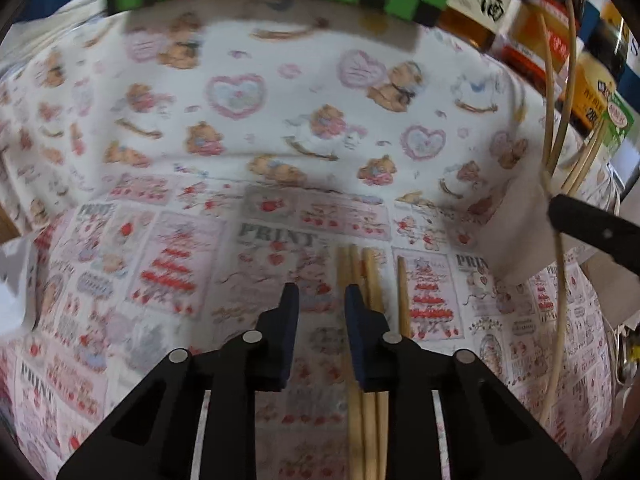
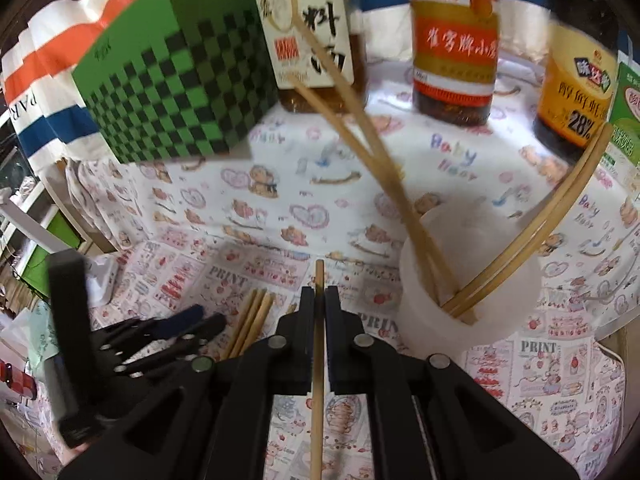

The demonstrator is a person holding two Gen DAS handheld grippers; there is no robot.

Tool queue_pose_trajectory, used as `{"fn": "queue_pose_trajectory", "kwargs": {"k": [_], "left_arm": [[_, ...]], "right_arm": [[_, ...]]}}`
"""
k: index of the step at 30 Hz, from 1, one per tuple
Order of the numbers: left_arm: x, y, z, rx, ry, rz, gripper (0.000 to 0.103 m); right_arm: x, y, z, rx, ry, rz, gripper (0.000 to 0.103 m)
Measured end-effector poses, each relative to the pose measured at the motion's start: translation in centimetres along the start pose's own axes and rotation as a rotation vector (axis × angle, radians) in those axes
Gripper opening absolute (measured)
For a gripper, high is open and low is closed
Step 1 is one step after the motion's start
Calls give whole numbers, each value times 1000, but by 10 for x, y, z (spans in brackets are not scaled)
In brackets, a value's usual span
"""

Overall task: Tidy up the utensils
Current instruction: 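Grasp a bamboo chopstick with the right gripper while the left gripper closes on another, then lift both held chopsticks and carry them toward the clear cup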

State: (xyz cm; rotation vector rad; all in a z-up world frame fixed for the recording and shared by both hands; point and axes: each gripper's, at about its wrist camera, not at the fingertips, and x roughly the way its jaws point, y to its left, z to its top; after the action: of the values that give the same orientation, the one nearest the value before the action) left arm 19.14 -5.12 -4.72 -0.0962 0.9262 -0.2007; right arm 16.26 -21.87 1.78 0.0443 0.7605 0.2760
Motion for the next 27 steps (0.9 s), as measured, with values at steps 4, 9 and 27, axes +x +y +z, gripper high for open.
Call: {"fn": "queue_pose_trajectory", "kwargs": {"k": [4,9,27], "left_arm": [[13,-11,12,34,25,43,15],[23,-19,14,61,47,36,13],[12,-31,5,78,143,58,4]], "right_arm": [[-10,-5,2,6,-18,7,4],[-21,-14,7,29,-37,23,4],[-62,-31,19,59,-130,22,4]]}}
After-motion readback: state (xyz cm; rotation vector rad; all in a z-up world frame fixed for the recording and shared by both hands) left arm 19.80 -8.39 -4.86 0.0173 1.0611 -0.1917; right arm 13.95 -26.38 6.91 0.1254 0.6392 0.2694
